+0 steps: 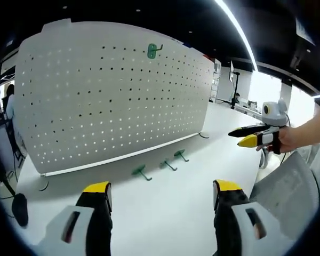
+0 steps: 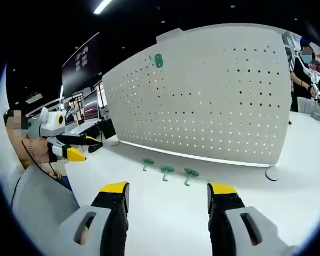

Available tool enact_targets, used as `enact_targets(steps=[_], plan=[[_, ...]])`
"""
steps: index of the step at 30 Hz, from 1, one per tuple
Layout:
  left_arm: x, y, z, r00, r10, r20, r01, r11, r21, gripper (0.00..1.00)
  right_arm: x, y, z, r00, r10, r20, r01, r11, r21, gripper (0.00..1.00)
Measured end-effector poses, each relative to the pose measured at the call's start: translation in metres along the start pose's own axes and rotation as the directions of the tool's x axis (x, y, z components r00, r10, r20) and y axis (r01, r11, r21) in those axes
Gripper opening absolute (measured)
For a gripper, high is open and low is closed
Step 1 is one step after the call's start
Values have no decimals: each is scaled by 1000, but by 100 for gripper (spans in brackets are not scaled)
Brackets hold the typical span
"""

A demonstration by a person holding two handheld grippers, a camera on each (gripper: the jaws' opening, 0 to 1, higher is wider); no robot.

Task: Insert the hook assembly into the mounting plate slot until the hook locks in place.

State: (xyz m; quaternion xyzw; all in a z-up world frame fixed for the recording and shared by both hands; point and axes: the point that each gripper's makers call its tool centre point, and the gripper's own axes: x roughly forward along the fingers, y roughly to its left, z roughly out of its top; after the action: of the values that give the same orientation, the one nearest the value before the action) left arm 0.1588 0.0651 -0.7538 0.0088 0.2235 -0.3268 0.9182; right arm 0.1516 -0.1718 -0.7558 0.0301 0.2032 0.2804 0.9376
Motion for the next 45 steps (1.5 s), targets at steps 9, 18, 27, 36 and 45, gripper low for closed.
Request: enact_targets(steps=[9,18,27,36,45], plan=[[-4,2,-6,1000,2,-12,-2,1000,-6,80,-6,-3,-11,1000,-8,-25,9,1000,15,59],[-4,2,-3,1000,3,-8,-3,1000,-6,80,-5,-2,-10,1000,-6,-28,6,1000,20,59],[10,1,0,996,-60,-70,67,993,94,80,-6,-1,-10,999,2,-32,-1,1000,24,59],[21,11,-11,977,-108,-184,143,972,186,81,-7,0,-10,1000,-2,-29,3,999,33,59],[29,16,-15,954,-122,-274,205,931,302,82,-9,3,-12,999,0,-34,1,999,33,58]])
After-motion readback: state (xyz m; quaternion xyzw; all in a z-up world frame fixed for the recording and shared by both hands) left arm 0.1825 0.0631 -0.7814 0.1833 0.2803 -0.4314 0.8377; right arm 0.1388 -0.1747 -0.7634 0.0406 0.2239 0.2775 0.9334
